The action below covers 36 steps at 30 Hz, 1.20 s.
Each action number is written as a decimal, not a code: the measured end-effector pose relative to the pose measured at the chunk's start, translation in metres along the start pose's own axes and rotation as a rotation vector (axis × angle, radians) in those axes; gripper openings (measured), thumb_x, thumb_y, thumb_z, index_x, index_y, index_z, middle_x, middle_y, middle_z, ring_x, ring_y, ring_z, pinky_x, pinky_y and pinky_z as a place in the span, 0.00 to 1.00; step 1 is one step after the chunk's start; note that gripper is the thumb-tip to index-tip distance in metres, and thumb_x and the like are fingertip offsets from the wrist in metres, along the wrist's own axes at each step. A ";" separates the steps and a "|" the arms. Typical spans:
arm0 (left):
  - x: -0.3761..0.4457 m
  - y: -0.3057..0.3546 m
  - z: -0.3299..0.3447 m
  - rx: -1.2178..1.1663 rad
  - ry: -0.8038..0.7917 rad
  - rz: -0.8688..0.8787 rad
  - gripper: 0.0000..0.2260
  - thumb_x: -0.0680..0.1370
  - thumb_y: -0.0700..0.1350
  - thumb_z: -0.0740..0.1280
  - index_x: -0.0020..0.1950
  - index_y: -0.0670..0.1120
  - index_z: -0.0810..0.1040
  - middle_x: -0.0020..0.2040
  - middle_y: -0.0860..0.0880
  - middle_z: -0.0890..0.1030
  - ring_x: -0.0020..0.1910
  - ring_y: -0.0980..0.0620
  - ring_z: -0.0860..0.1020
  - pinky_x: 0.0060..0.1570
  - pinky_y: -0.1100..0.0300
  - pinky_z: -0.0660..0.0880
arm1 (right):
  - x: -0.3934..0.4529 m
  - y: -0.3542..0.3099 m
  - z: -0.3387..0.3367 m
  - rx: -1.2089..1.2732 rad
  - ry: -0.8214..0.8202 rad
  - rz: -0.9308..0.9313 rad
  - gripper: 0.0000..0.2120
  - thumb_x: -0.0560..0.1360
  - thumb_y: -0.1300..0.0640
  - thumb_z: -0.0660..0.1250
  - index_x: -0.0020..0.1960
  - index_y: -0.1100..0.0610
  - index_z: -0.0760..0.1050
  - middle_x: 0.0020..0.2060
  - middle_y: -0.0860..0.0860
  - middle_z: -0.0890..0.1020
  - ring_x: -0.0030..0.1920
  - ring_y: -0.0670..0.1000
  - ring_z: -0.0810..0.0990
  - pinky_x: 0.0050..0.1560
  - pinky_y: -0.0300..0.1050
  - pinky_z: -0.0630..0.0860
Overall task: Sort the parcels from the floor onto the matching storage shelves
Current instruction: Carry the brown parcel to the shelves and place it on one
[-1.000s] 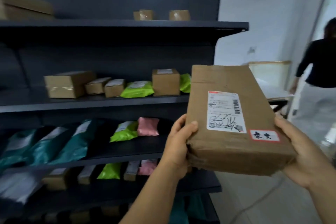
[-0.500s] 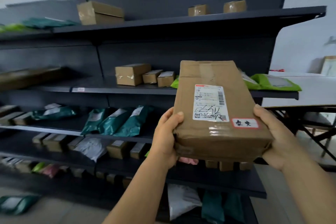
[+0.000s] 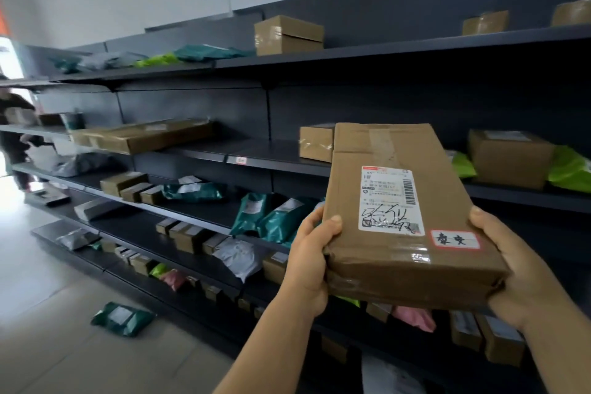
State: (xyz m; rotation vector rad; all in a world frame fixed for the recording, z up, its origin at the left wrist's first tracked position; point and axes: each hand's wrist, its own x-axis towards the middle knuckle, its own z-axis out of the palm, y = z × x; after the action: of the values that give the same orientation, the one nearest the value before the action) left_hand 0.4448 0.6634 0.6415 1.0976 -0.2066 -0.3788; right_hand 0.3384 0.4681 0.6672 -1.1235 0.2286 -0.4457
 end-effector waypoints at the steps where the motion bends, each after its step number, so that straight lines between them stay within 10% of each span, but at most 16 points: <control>1: 0.004 0.006 -0.012 0.005 0.014 0.005 0.16 0.80 0.45 0.68 0.69 0.52 0.78 0.58 0.45 0.88 0.55 0.43 0.85 0.52 0.49 0.82 | 0.007 0.006 0.011 -0.011 -0.007 0.003 0.11 0.77 0.48 0.63 0.54 0.49 0.81 0.43 0.54 0.87 0.37 0.50 0.86 0.36 0.47 0.83; 15: 0.041 0.099 -0.175 0.011 0.162 0.091 0.16 0.80 0.48 0.69 0.68 0.51 0.77 0.57 0.45 0.87 0.51 0.45 0.85 0.44 0.53 0.82 | 0.074 0.090 0.186 -0.020 -0.136 0.068 0.09 0.77 0.49 0.62 0.53 0.49 0.79 0.35 0.52 0.87 0.31 0.49 0.85 0.29 0.43 0.79; 28: 0.055 0.153 -0.272 0.128 0.245 0.152 0.23 0.77 0.63 0.63 0.68 0.56 0.79 0.56 0.48 0.88 0.53 0.46 0.85 0.45 0.53 0.80 | 0.140 0.148 0.308 -0.004 -0.211 0.034 0.29 0.65 0.43 0.73 0.64 0.50 0.74 0.52 0.60 0.85 0.49 0.61 0.85 0.48 0.58 0.81; 36: 0.116 0.197 -0.293 0.248 0.351 0.167 0.16 0.81 0.59 0.64 0.66 0.55 0.75 0.48 0.46 0.84 0.42 0.49 0.83 0.36 0.55 0.78 | 0.219 0.157 0.368 0.007 -0.248 0.078 0.28 0.66 0.41 0.72 0.63 0.49 0.75 0.52 0.60 0.85 0.47 0.61 0.85 0.42 0.56 0.81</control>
State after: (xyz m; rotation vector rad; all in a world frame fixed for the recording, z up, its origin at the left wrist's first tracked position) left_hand 0.6918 0.9381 0.6851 1.3604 -0.0321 -0.0067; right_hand 0.7145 0.7252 0.6905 -1.1474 0.0535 -0.2347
